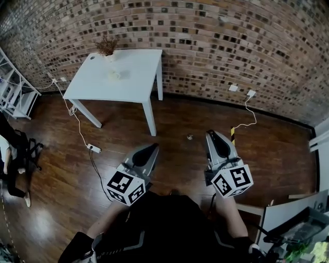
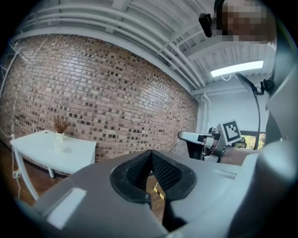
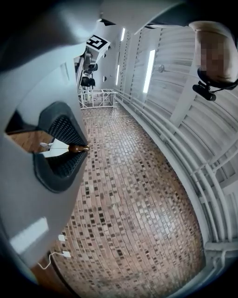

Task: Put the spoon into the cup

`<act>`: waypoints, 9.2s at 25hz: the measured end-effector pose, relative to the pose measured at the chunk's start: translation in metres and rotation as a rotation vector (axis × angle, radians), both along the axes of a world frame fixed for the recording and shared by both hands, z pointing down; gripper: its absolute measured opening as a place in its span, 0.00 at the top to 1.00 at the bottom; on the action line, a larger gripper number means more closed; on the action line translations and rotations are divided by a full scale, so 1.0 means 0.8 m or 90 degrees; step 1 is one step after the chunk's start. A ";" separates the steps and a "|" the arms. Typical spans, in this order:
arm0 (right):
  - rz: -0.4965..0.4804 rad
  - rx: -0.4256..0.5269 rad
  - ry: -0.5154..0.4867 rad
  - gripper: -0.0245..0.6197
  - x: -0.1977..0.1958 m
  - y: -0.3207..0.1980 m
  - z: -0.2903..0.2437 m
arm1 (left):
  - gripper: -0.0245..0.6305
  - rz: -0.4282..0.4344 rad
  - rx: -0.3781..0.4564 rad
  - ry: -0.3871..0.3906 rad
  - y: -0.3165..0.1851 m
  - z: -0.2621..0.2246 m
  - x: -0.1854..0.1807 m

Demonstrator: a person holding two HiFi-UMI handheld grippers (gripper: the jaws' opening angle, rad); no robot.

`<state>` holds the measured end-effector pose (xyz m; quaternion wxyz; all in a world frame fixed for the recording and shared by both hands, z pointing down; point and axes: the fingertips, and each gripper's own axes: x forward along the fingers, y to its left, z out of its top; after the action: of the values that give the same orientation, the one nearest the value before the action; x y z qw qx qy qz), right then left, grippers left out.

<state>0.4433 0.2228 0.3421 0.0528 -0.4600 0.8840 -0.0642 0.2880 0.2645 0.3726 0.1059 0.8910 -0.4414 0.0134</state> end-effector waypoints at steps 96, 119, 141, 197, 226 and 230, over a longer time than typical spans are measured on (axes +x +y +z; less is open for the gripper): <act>0.075 -0.044 0.008 0.89 -0.533 -0.506 0.007 | 0.97 0.039 -0.046 0.057 -0.551 0.034 -0.569; -0.066 -0.030 -0.001 0.89 -0.560 -0.635 0.013 | 0.97 -0.016 -0.050 0.015 -0.658 0.033 -0.540; -0.056 -0.081 0.038 0.89 -0.668 -0.678 0.078 | 0.97 0.016 -0.075 0.003 -0.726 0.061 -0.633; -0.054 -0.232 0.098 0.89 -0.714 -0.705 0.275 | 0.97 0.059 -0.240 -0.055 -0.771 0.236 -0.644; -0.053 -0.270 0.108 0.89 -0.715 -0.707 0.299 | 0.97 0.052 -0.265 -0.065 -0.777 0.256 -0.653; -0.047 -0.288 0.106 0.89 -0.712 -0.706 0.313 | 0.97 0.054 -0.264 -0.067 -0.779 0.255 -0.652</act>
<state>-0.1265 -0.3423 0.5922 -0.1273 -0.4310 0.8647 -0.2242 -0.2337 -0.3590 0.5767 0.2630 0.8659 -0.3962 0.1552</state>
